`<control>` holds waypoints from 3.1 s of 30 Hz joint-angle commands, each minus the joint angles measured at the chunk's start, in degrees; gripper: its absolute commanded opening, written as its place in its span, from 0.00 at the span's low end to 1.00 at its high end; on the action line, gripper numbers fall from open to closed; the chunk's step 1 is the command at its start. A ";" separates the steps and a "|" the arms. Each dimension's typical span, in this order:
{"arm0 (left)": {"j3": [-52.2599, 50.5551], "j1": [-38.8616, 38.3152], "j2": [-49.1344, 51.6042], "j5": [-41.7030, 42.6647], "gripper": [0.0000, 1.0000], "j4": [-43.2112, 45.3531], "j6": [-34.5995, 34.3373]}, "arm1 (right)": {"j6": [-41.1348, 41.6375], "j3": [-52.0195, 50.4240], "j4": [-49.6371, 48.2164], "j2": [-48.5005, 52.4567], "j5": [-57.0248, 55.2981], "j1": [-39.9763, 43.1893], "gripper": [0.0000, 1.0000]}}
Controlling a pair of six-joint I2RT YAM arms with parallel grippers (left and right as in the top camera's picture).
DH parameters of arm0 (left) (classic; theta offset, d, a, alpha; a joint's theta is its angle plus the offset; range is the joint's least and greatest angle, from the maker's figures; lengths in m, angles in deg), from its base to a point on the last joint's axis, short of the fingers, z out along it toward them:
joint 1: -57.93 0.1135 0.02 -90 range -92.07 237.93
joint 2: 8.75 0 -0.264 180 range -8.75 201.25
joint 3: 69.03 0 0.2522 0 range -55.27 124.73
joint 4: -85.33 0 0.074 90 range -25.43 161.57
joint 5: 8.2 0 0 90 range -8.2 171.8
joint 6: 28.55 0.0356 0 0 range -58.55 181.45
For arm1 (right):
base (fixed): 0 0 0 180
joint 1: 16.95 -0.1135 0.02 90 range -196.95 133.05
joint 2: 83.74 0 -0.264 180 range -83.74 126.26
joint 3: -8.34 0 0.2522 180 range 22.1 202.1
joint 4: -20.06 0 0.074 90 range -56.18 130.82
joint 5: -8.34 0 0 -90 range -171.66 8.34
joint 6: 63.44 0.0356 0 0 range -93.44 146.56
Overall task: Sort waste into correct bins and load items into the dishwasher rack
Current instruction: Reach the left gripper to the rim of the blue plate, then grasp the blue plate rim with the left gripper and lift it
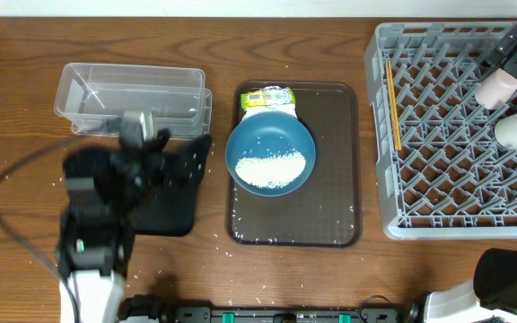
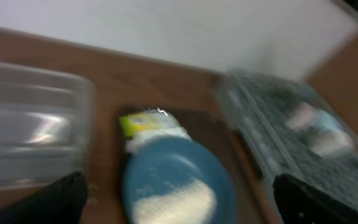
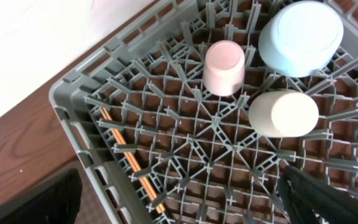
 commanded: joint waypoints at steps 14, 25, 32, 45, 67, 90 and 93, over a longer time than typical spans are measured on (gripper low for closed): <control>13.16 -11.15 21.07 9.35 0.98 -2.60 0.61 | 0.90 0.33 0.00 0.04 -0.39 0.15 0.99; 41.03 -33.18 35.15 -32.00 0.98 -39.87 11.96 | 0.90 0.33 0.00 0.04 -0.39 0.15 0.99; 41.00 -38.36 39.63 -29.09 0.98 -36.61 11.76 | 0.90 0.33 0.00 0.04 -0.39 0.15 0.99; 56.72 -41.33 59.12 -36.02 0.98 -50.01 11.85 | 0.90 0.33 0.00 0.04 -0.39 0.15 0.99; 56.17 -44.33 68.87 -35.67 0.88 -37.62 -5.05 | 0.90 0.33 0.00 0.04 -0.39 0.20 0.99; 55.91 -50.40 74.40 -51.93 0.61 -37.90 -12.50 | 0.90 0.33 0.00 0.04 -0.39 0.13 0.99; 55.89 -50.40 74.55 -51.93 0.58 -37.79 -12.81 | 0.90 0.33 0.00 0.04 -0.39 0.15 0.99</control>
